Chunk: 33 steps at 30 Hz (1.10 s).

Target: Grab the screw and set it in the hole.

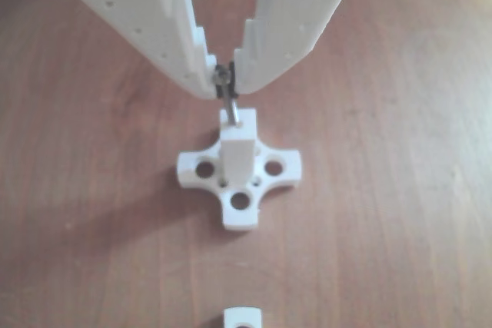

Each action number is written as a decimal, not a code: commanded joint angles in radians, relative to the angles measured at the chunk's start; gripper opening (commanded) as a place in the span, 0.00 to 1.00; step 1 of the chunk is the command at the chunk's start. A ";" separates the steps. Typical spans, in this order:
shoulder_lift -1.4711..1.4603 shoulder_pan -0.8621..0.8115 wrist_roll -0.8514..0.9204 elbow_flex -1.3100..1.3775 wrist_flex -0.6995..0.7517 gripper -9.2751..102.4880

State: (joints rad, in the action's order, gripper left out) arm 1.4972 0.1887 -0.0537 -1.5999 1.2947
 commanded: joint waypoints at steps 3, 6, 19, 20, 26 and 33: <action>0.002 0.009 -0.005 0.055 -0.023 0.04; -0.002 0.006 -0.002 0.055 -0.029 0.04; -0.012 -0.009 0.006 0.060 -0.041 0.04; -0.012 -0.011 0.006 0.060 -0.041 0.04; -0.012 -0.028 0.011 0.063 -0.051 0.04; -0.009 -0.034 0.014 0.069 -0.051 0.04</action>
State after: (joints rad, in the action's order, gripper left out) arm 1.4757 0.1657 -0.0537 -1.5907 1.2701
